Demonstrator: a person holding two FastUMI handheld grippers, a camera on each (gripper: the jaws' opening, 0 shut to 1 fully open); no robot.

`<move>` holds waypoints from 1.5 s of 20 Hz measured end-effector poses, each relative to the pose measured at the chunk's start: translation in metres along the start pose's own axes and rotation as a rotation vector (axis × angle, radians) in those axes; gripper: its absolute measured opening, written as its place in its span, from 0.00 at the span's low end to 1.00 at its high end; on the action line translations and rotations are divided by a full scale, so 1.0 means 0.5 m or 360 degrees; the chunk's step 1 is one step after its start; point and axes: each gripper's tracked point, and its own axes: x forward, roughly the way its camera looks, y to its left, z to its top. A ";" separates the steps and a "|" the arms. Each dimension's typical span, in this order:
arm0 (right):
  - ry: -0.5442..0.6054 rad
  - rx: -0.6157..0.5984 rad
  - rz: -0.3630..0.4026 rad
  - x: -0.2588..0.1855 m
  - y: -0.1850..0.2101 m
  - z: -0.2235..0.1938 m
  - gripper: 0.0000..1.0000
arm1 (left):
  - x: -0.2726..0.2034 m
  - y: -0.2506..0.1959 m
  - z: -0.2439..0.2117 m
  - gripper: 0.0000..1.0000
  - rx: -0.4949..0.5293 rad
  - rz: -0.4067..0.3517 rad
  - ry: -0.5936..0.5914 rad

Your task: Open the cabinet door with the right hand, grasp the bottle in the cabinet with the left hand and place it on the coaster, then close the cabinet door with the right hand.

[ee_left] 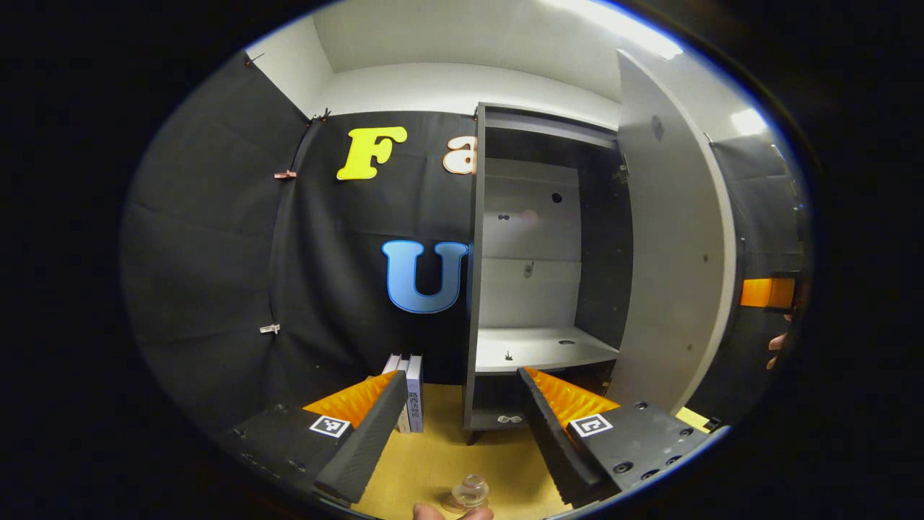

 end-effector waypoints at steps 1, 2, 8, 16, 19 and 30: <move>0.0008 0.0003 0.0030 0.010 0.021 -0.008 0.97 | -0.001 -0.001 -0.001 0.95 -0.0001 0.0001 0.0004; 0.0023 0.0002 0.0070 0.021 0.046 -0.019 0.97 | -0.004 -0.001 0.000 0.95 -0.0003 0.0002 0.0004; 0.0049 -0.0088 0.0190 0.024 0.118 -0.045 0.97 | -0.015 -0.002 0.003 0.95 0.0004 0.0007 0.0008; -0.0005 -0.0205 0.0121 0.011 0.085 -0.032 0.98 | -0.031 -0.021 0.013 0.93 0.0010 -0.0009 0.0000; -0.0032 -0.0286 0.0071 0.000 0.060 -0.031 0.98 | -0.038 -0.028 0.017 0.95 0.0020 -0.0006 -0.0006; -0.0061 -0.0347 0.0024 -0.027 0.024 -0.052 0.97 | -0.048 -0.061 0.039 0.95 0.0051 0.0018 -0.0041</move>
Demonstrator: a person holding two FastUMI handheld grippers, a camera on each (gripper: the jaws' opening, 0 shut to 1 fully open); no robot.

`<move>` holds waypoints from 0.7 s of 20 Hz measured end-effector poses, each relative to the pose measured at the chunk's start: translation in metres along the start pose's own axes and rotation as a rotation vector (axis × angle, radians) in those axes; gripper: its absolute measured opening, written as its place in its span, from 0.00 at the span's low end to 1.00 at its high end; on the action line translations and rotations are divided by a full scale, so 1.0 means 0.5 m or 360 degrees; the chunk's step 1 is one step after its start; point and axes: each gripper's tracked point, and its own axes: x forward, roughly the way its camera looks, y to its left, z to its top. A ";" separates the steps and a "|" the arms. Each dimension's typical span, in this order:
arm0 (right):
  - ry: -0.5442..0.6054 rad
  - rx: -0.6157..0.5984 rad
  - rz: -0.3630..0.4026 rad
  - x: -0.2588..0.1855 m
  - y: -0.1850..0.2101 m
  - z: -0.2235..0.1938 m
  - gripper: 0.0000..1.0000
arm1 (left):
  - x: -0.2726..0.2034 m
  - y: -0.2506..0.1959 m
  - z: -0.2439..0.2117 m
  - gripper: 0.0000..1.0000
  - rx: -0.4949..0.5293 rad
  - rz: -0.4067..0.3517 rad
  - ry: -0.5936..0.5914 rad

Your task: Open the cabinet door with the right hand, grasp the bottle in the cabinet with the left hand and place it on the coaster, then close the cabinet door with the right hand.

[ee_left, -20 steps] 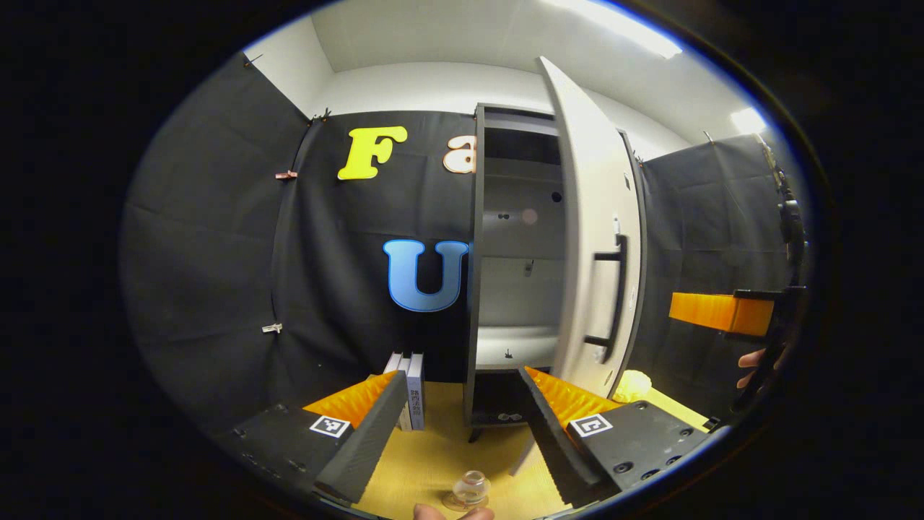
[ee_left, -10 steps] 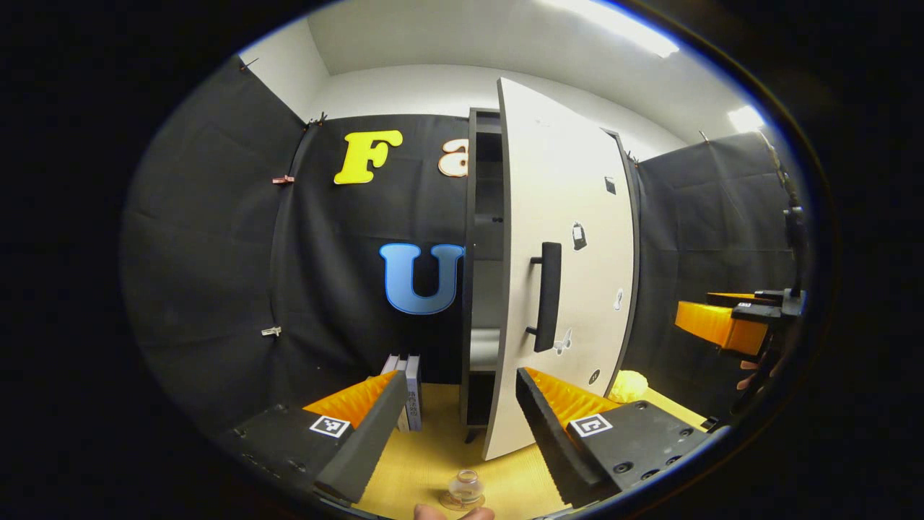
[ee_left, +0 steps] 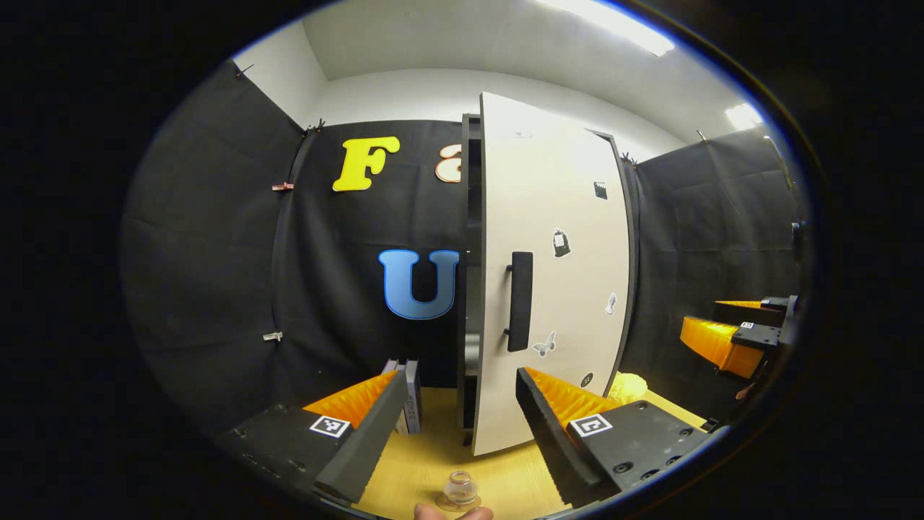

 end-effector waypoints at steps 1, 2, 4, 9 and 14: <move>0.0006 0.0007 0.0000 0.001 -0.002 -0.003 0.97 | -0.001 -0.001 0.002 0.95 0.0007 0.0009 -0.0006; 0.0006 0.0009 -0.0002 0.000 -0.004 -0.004 0.97 | -0.002 0.000 0.005 0.95 0.0013 0.0018 -0.0012; 0.0007 0.0011 0.0001 -0.003 -0.006 -0.009 0.98 | -0.002 -0.001 0.006 0.95 0.0016 0.0033 -0.0020; 0.0009 0.0010 0.0005 -0.021 -0.016 -0.013 0.97 | -0.001 -0.012 0.007 0.95 0.0010 0.0036 -0.0023; -0.0006 0.0029 0.0005 -0.029 -0.030 -0.010 0.98 | -0.001 -0.023 0.012 0.95 0.0025 0.0028 -0.0038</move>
